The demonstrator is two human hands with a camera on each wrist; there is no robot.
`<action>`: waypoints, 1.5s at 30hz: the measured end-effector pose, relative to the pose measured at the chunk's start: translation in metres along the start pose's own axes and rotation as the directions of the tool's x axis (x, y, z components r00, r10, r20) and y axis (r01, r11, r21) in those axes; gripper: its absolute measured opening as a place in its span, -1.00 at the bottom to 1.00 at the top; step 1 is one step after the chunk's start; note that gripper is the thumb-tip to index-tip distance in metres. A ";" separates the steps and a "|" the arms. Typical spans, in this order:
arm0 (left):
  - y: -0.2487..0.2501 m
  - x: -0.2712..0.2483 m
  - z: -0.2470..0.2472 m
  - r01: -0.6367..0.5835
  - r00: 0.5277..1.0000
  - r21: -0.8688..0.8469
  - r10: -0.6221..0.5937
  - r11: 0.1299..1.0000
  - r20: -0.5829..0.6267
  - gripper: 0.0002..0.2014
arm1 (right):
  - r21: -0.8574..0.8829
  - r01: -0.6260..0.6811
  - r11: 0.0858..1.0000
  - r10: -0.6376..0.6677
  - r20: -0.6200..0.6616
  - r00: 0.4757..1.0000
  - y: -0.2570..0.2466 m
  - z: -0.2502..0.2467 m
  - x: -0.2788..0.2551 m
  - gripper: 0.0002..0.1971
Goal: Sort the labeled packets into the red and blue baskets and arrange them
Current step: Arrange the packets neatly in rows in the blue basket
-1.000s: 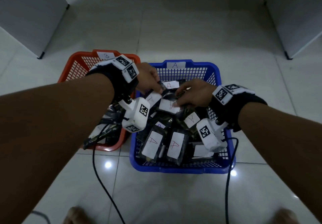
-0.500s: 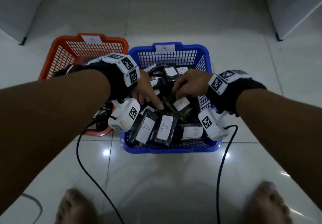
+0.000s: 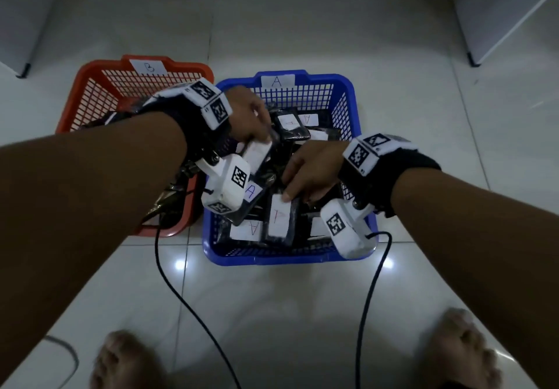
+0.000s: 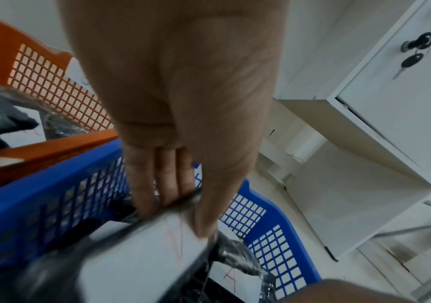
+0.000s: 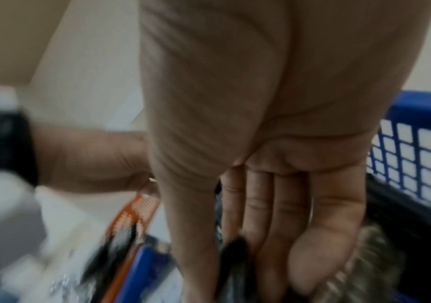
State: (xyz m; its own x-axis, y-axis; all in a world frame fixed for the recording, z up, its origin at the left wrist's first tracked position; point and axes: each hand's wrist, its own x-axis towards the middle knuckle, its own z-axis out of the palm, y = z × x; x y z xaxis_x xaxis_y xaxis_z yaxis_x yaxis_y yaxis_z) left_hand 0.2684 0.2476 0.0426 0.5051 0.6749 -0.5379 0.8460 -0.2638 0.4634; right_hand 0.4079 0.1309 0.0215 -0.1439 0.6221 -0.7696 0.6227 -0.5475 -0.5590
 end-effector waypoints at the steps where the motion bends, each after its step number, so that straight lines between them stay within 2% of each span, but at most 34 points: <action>1: -0.001 0.006 -0.001 -0.046 0.994 0.014 0.047 0.999 -0.100 -0.81 | 0.012 0.020 1.000 -0.019 -0.037 0.999 -0.002 -0.005 -0.001 -0.77; 3: -0.001 0.015 0.001 -0.121 0.958 0.084 0.138 0.989 -0.250 -0.76 | -0.015 0.086 0.996 -0.087 -0.170 0.981 -0.006 -0.022 -0.002 -0.77; 4: -0.001 0.018 0.004 -0.148 0.937 0.124 0.180 0.981 -0.300 -0.73 | -0.036 0.137 0.990 -0.141 -0.262 0.955 -0.009 -0.031 -0.002 -0.78; 7: -0.005 0.019 0.018 -0.216 0.886 0.217 0.285 0.952 -0.365 -0.79 | -0.146 0.212 0.966 -0.257 -0.507 0.822 -0.018 -0.049 0.006 -0.78; 10: -0.013 0.011 0.032 -0.162 0.936 0.210 0.218 0.964 -0.275 -0.98 | -0.343 0.126 0.931 -0.322 -0.606 0.728 -0.018 -0.044 0.014 -0.64; 12: -0.022 -0.001 0.039 -0.083 0.974 0.212 0.125 0.974 -0.190 -0.85 | -0.327 0.157 0.932 -0.339 -0.633 0.696 -0.012 -0.029 0.007 -0.73; 13: -0.026 -0.008 0.043 -0.053 0.985 0.202 0.085 0.978 -0.152 -0.77 | -0.308 0.173 0.936 -0.334 -0.614 0.715 -0.010 -0.021 0.000 -0.81; 14: -0.026 -0.018 0.047 -0.041 0.993 0.196 0.062 0.980 -0.103 -0.71 | -0.306 0.169 0.937 -0.318 -0.547 0.774 -0.009 -0.013 -0.007 -0.85; 16: -0.025 -0.034 0.056 -0.044 0.999 0.198 0.049 0.979 -0.017 -0.59 | -0.368 0.107 0.924 -0.215 -0.265 0.940 -0.007 0.005 -0.021 -0.83; 17: -0.023 -0.034 0.058 -0.042 0.999 0.196 0.044 0.980 -0.007 -0.54 | -0.406 0.061 0.912 -0.123 -0.128 0.984 -0.003 0.010 -0.026 -0.83; 19: -0.027 -0.037 0.058 0.045 0.998 0.212 -0.051 0.976 0.021 -0.49 | -0.426 -0.015 0.905 0.050 0.072 0.996 0.001 0.020 -0.027 -0.87; 20: -0.030 -0.034 0.058 0.068 0.996 0.219 -0.078 0.973 0.034 -0.46 | -0.429 -0.021 0.903 0.073 0.105 0.992 0.003 0.021 -0.024 -0.82; 22: -0.035 -0.029 0.053 0.051 0.995 0.199 -0.068 0.979 0.078 -0.46 | -0.430 -0.022 0.903 0.076 0.109 0.991 0.008 0.019 -0.016 -0.74; 25: -0.032 -0.033 0.053 0.000 0.996 0.187 -0.017 0.982 0.093 -0.63 | -0.487 0.034 0.873 0.046 0.153 0.987 0.008 0.017 -0.008 -0.76; 27: -0.028 -0.037 0.055 -0.039 0.999 0.135 0.035 0.990 0.031 -0.73 | -0.524 0.076 0.848 0.008 0.155 0.988 0.008 0.014 -0.008 -0.82; 29: -0.022 -0.040 0.048 -0.066 0.995 0.082 0.071 0.994 -0.067 -0.81 | -0.483 0.127 0.866 -0.077 0.122 0.990 0.008 0.008 -0.009 -0.87; 32: -0.017 -0.033 0.031 -0.126 0.960 0.104 0.148 0.987 -0.240 -0.83 | -0.353 0.194 0.915 -0.220 -0.034 0.975 0.001 -0.017 -0.010 -0.88; 35: -0.018 -0.022 0.024 -0.168 0.897 0.188 0.229 0.968 -0.379 -0.59 | -0.305 0.254 0.918 -0.338 -0.263 0.904 -0.012 -0.045 0.002 -0.88; 37: -0.021 -0.019 0.024 -0.142 0.885 0.191 0.211 0.971 -0.415 -0.64 | -0.263 0.268 0.927 -0.358 -0.405 0.841 -0.017 -0.056 0.010 -0.86; 38: -0.021 -0.020 0.025 -0.142 0.909 0.176 0.198 0.974 -0.367 -0.73 | -0.247 0.271 0.931 -0.359 -0.466 0.809 -0.017 -0.056 0.013 -0.85; 40: -0.017 -0.030 0.026 -0.162 0.974 0.164 0.184 0.973 -0.133 -0.84 | -0.291 0.264 0.920 -0.389 -0.576 0.719 -0.013 -0.050 0.014 -0.80; 42: -0.014 -0.043 0.030 -0.183 0.981 0.219 0.165 0.959 0.098 -0.71 | -0.366 0.277 0.889 -0.455 -0.626 0.634 -0.009 -0.035 0.007 -0.81; 43: -0.013 -0.049 0.033 -0.173 0.974 0.257 0.126 0.951 0.189 -0.65 | -0.382 0.283 0.880 -0.470 -0.610 0.638 -0.007 -0.027 0.002 -0.85; 44: -0.013 -0.052 0.039 -0.160 0.960 0.304 0.077 0.939 0.268 -0.59 | -0.386 0.283 0.878 -0.468 -0.565 0.680 -0.004 -0.019 -0.001 -0.87; 45: -0.014 -0.055 0.046 -0.159 0.941 0.354 0.032 0.922 0.337 -0.54 | -0.384 0.282 0.879 -0.453 -0.492 0.743 0.000 -0.012 -0.002 -0.87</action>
State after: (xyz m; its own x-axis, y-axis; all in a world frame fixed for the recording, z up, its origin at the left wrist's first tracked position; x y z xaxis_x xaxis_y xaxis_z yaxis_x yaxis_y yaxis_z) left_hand 0.2368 0.1827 0.0330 0.5603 0.3942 -0.7285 0.7602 -0.5940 0.2633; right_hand 0.4172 0.1360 0.0271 -0.0106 0.9860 -0.1665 0.8024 -0.0909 -0.5898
